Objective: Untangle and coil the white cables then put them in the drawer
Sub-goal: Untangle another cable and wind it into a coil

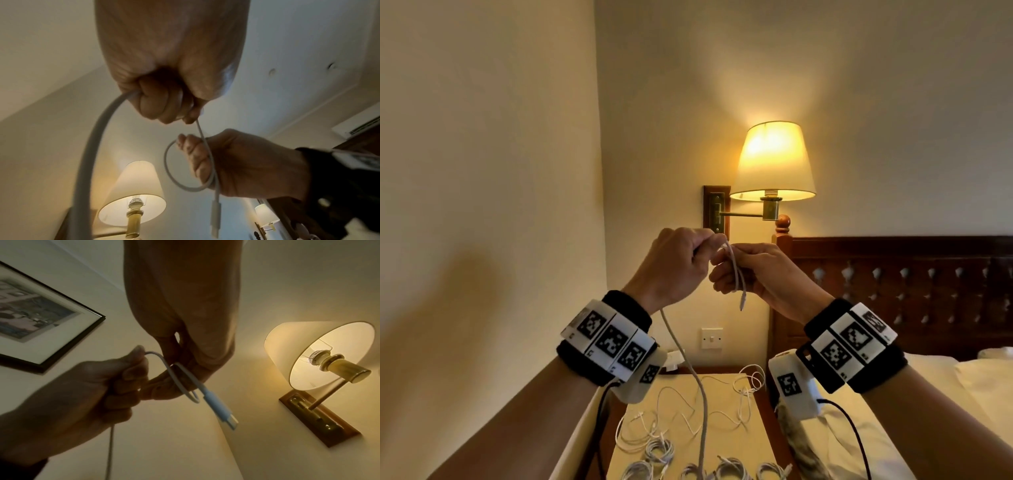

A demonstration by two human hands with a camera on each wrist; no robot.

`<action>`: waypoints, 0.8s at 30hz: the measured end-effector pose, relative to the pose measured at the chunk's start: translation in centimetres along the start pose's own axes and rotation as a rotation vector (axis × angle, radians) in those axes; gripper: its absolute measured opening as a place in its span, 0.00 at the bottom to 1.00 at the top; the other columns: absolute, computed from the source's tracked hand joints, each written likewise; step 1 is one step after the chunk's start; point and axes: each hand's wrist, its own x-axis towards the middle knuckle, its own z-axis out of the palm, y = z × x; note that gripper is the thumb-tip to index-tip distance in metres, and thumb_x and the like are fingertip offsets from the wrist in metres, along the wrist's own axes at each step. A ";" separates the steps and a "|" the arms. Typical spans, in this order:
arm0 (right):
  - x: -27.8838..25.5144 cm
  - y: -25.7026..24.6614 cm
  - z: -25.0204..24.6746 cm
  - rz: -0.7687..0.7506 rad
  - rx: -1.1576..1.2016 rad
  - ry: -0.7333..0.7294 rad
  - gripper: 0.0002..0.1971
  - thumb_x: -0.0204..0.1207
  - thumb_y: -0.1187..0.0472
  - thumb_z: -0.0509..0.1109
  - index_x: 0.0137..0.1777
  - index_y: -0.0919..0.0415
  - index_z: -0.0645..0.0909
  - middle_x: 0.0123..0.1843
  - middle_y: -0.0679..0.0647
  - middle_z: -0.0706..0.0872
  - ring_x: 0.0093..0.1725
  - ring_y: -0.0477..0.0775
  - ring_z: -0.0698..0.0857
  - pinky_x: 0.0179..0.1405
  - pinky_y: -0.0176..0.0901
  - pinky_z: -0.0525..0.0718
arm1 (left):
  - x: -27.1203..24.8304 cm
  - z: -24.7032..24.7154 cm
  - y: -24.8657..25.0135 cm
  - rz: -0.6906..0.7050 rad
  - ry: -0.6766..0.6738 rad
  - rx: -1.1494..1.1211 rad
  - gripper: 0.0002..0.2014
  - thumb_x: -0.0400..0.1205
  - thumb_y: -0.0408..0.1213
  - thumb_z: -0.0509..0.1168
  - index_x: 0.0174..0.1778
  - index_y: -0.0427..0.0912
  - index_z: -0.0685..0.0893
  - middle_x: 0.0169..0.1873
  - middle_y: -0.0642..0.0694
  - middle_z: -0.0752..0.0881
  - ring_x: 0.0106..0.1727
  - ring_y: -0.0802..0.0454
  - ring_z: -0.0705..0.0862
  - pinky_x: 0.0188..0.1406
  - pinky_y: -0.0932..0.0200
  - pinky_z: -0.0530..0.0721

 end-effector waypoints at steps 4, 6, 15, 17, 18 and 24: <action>-0.2 0.6 0.4 0.018 0.111 -0.024 0.18 0.89 0.61 0.52 0.52 0.67 0.83 0.39 0.59 0.89 0.39 0.53 0.87 0.42 0.41 0.86 | 0.2 0.7 -1.6 0.016 0.084 0.017 0.14 0.87 0.44 0.58 0.34 0.60 0.73 0.23 0.61 0.74 0.27 0.63 0.77 0.27 0.74 0.70; -0.5 0.8 0.6 0.042 0.135 -0.075 0.18 0.89 0.60 0.52 0.53 0.66 0.83 0.41 0.59 0.88 0.39 0.52 0.87 0.43 0.40 0.85 | 0.0 1.0 -2.2 0.001 0.107 0.027 0.12 0.87 0.45 0.58 0.36 0.55 0.76 0.23 0.60 0.75 0.27 0.62 0.77 0.27 0.75 0.69; -0.5 0.4 0.2 0.199 0.513 -0.116 0.14 0.87 0.59 0.56 0.47 0.62 0.81 0.31 0.52 0.80 0.29 0.45 0.79 0.31 0.34 0.82 | -1.2 2.4 -3.9 -0.194 0.085 -0.149 0.21 0.85 0.53 0.55 0.28 0.47 0.76 0.23 0.52 0.76 0.26 0.60 0.74 0.31 0.68 0.71; -0.5 0.1 0.2 0.218 0.630 -0.107 0.12 0.85 0.59 0.57 0.47 0.63 0.81 0.30 0.51 0.80 0.27 0.44 0.79 0.29 0.34 0.82 | -2.0 3.1 -4.4 -0.241 0.050 -0.234 0.22 0.85 0.52 0.55 0.28 0.44 0.76 0.22 0.50 0.75 0.26 0.57 0.72 0.33 0.64 0.71; -0.5 0.0 0.1 0.218 0.695 -0.101 0.12 0.84 0.59 0.58 0.47 0.63 0.81 0.30 0.50 0.79 0.27 0.44 0.78 0.28 0.33 0.81 | -2.7 3.6 -4.8 -0.262 0.035 -0.282 0.22 0.85 0.51 0.54 0.28 0.44 0.75 0.21 0.50 0.73 0.25 0.57 0.71 0.32 0.64 0.71; 0.5 -0.1 -1.3 0.144 0.783 0.058 0.13 0.88 0.59 0.54 0.49 0.62 0.78 0.33 0.50 0.80 0.28 0.43 0.79 0.28 0.32 0.81 | -8.7 6.9 -5.9 -0.502 -0.056 -0.516 0.18 0.88 0.43 0.53 0.35 0.42 0.77 0.23 0.52 0.71 0.25 0.56 0.67 0.25 0.64 0.67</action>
